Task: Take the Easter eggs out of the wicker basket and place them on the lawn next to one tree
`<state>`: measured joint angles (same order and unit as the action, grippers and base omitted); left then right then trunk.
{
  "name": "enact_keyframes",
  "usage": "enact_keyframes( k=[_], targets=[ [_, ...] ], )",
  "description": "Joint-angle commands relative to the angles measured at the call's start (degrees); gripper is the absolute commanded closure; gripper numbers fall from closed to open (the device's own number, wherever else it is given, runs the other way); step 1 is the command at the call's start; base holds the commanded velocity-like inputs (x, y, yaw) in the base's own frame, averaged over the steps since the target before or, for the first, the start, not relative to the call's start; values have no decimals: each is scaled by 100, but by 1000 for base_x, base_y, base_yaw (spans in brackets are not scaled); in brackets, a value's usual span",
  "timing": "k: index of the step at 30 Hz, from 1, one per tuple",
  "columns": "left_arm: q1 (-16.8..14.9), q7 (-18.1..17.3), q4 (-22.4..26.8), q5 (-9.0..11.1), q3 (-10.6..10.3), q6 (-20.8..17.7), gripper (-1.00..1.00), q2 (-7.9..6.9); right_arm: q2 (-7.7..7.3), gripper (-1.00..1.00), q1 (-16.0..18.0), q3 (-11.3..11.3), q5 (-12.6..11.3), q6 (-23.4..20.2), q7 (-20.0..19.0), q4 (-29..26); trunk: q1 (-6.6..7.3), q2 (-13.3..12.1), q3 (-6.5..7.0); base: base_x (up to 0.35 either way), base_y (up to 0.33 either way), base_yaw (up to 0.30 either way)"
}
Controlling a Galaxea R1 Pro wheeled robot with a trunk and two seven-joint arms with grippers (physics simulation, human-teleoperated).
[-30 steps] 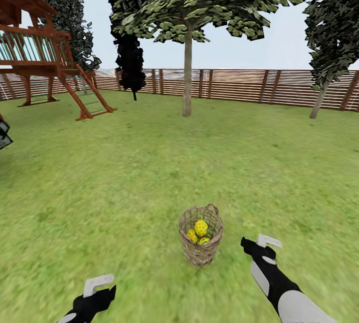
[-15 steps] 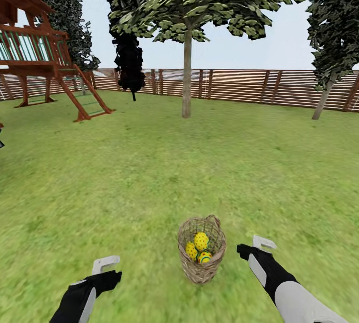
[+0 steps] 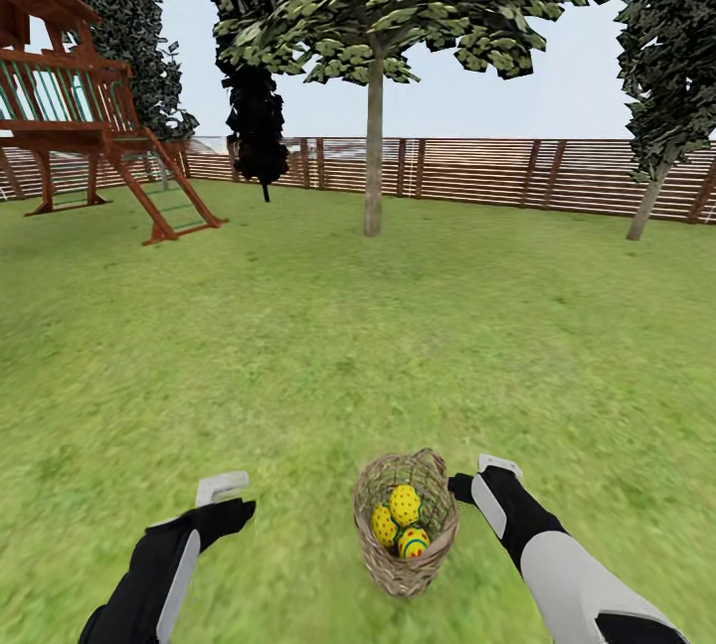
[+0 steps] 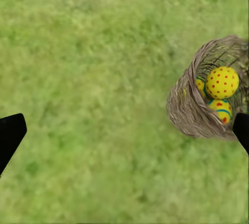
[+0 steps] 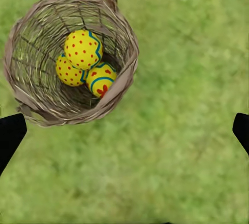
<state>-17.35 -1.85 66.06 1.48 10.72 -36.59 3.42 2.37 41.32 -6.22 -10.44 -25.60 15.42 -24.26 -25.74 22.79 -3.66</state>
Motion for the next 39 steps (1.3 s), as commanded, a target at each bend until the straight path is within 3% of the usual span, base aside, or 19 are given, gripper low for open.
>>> enact_keyframes(
  k=[1, 9, 12, 18, 29, 39],
  targets=[
    [-5, -53, 102, 25, 20, -38, -100, 7, 4, -100, 35, -3, -55, -63, 34, -9, -5, 13, -14, 34, 0, 0],
    [-5, -184, 474, 61, 157, -159, -100, -22, 36, -100, 185, 17, -33, -366, 22, -3, -114, 213, -104, 7, 0, 0],
    [-5, -164, 496, 39, 212, -188, -100, -47, 163, -100, 183, 206, 23, -374, 33, 2, -180, 334, -158, 0, 0, 0],
    [-5, -160, 486, 50, 371, -201, -100, -43, 183, -100, 180, 253, 29, -375, 17, 8, -312, 574, -266, 0, 0, 0],
    [-5, -152, 446, 59, 395, -184, -100, -34, 185, -100, 175, 261, 35, -368, -3, 17, -554, 1016, -463, 7, 0, 0],
    [-5, -127, 443, 37, 388, -173, -100, -36, 185, -100, 175, 261, 40, -304, -4, 17, -773, 1417, -643, 283, 0, 0]
  ],
)
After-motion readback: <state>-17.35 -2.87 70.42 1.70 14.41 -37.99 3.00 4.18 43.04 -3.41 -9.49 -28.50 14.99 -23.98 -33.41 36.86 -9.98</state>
